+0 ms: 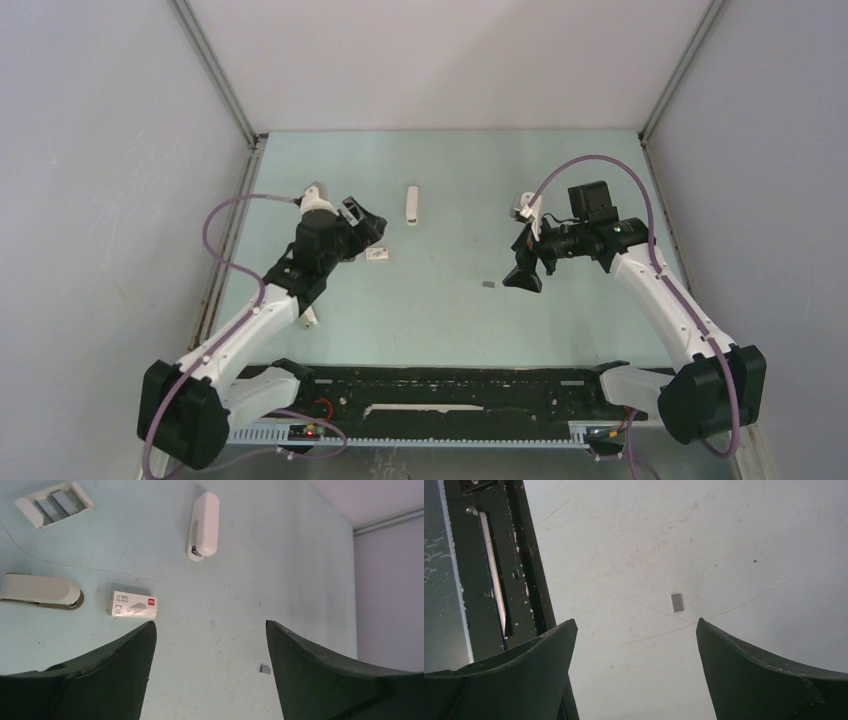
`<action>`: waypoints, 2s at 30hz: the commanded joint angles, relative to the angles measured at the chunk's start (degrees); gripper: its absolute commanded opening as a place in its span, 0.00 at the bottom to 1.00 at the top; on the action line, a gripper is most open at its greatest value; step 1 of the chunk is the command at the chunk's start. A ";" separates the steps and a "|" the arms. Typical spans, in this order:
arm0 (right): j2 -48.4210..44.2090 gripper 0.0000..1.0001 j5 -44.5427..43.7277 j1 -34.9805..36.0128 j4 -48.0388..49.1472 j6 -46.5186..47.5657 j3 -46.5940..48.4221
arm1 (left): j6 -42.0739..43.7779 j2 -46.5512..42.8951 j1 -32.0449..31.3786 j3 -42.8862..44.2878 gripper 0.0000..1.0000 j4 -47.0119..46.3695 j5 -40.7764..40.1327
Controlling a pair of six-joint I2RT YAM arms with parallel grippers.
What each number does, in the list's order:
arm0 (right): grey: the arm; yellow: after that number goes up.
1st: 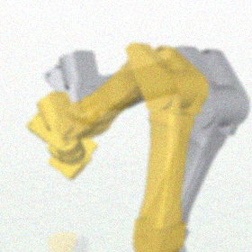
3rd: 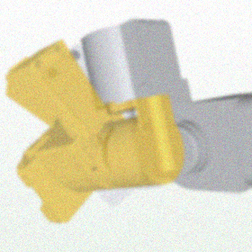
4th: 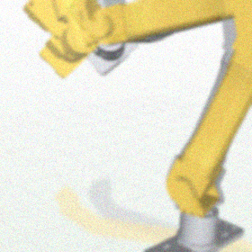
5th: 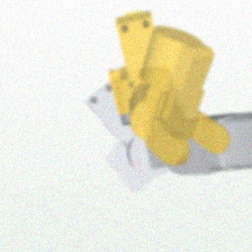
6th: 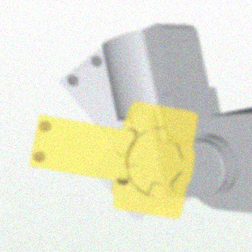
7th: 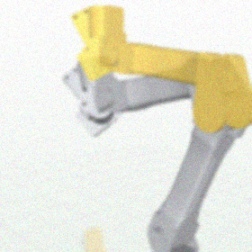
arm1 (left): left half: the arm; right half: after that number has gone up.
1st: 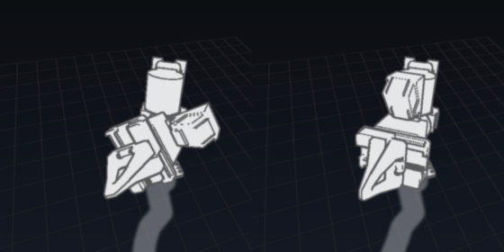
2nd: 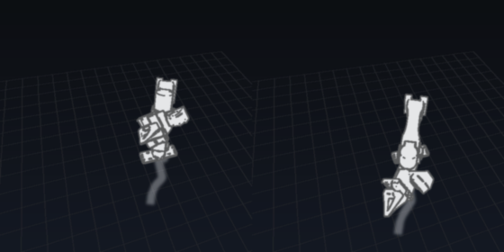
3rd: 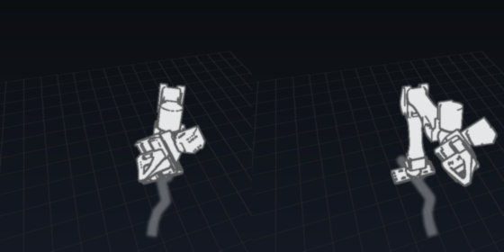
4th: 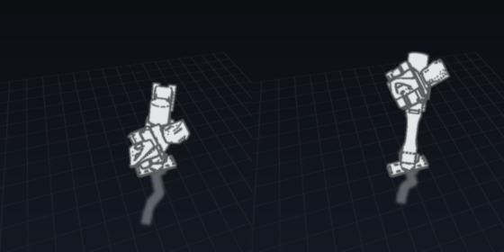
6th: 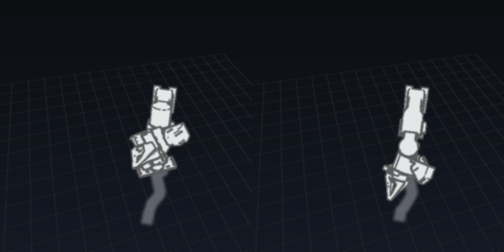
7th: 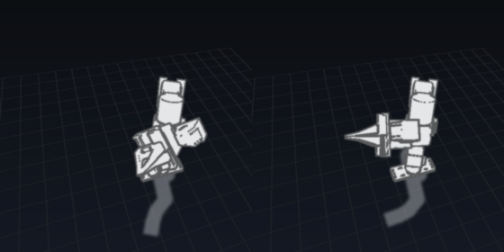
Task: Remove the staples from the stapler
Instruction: Pick up the stapler from the center of the board.
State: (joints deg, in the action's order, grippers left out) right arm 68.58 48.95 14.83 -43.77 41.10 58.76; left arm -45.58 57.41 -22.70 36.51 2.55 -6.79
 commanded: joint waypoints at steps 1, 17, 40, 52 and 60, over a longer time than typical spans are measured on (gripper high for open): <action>-1.36 1.00 0.01 0.39 1.37 -1.40 0.03 | -3.46 5.79 0.21 7.21 0.80 9.22 -6.30; -1.16 1.00 -0.62 1.47 1.01 -0.98 0.10 | -11.46 16.08 1.92 16.51 0.60 28.48 -20.69; -1.30 1.00 -1.12 1.96 0.64 -0.56 0.08 | -18.32 34.55 7.08 29.67 0.66 37.92 -15.37; -1.35 0.99 -0.87 1.97 0.38 -0.41 0.02 | -18.22 41.05 9.43 32.52 0.60 38.41 -13.59; -1.42 1.00 -0.87 1.97 0.42 -0.31 0.08 | -17.38 41.37 9.58 32.13 0.45 38.32 -13.87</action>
State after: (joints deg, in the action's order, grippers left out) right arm 68.47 48.03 16.49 -43.83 40.64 58.76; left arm -62.92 98.70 -13.56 65.82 40.49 -20.27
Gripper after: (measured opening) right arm 0.993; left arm 0.460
